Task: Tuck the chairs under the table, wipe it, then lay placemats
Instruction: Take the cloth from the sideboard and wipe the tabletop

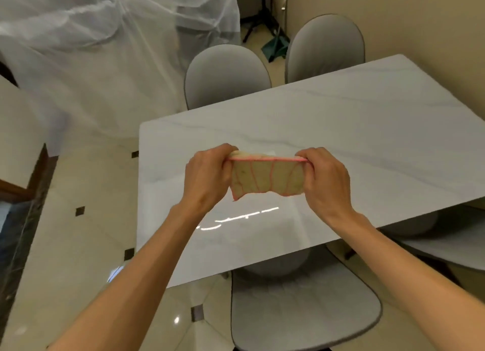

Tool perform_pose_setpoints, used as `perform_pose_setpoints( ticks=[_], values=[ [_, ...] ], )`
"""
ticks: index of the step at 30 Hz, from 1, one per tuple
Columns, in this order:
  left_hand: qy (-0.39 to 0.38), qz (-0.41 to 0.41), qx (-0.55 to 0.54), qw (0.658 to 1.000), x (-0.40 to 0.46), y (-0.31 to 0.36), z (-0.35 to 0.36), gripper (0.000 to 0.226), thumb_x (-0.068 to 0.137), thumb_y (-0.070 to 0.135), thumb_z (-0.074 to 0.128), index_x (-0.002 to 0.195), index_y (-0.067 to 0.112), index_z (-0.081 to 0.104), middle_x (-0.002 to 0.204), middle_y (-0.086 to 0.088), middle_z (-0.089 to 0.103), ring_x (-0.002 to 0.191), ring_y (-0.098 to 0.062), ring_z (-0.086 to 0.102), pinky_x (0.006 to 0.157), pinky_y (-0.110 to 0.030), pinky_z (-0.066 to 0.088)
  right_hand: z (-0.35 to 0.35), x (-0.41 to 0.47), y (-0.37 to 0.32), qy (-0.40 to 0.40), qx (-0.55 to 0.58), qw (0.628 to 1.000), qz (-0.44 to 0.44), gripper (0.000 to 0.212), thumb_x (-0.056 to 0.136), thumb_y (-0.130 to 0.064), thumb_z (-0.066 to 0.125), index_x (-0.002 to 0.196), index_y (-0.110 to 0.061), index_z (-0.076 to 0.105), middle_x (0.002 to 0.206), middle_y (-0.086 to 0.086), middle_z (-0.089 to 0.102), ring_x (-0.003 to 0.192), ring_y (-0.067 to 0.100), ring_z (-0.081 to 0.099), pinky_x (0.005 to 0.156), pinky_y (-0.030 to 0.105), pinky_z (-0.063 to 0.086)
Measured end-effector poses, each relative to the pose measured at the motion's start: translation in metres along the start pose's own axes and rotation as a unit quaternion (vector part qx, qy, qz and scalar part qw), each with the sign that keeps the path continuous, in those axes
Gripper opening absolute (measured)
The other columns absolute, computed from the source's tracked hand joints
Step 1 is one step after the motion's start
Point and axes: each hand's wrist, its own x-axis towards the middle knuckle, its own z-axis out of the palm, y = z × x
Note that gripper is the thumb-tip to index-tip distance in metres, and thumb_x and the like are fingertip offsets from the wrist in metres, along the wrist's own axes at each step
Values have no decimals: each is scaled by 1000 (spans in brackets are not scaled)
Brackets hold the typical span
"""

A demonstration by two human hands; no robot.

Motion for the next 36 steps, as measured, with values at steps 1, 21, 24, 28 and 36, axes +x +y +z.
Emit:
perform_pose_setpoints(
  ticks=[1,21,24,28,36],
  values=[
    [29,4,-1,1000,2,-4,-7,29,86,12,46,97,24,69,77,6,70,74,-24,62,68,-40,52,4,8,-5,15,14,999,-28,39,92,-28,33,105,-11,67,96,4,65,83,21,60,63,31,48],
    [-242,-186,97,947,-152,-200,134,50,100,35,51,143,10,44,147,-10,45,139,-29,36,118,-43,23,234,-96,60,-328,-177,927,-21,73,96,-56,37,154,-16,17,161,13,8,147,33,11,118,46,7],
    [-175,-208,97,958,-166,-221,135,45,97,22,55,138,5,49,145,-15,48,138,-33,40,119,-49,25,277,-74,56,-298,-219,929,26,82,89,-62,34,154,-17,14,162,14,3,148,35,6,117,54,8],
    [-98,-248,100,958,-182,-257,132,37,93,7,56,130,0,54,137,-18,55,131,-37,47,116,-53,30,321,-87,35,-289,-238,927,28,83,91,-62,29,156,-14,11,162,17,-1,149,36,-3,118,54,-1],
    [-42,-256,116,959,-171,-290,131,39,96,9,45,134,1,50,146,-20,46,139,-35,37,117,-55,25,342,-106,10,-394,-176,872,-232,75,94,-51,34,156,-14,12,163,8,2,150,28,-1,117,50,15]
  ],
)
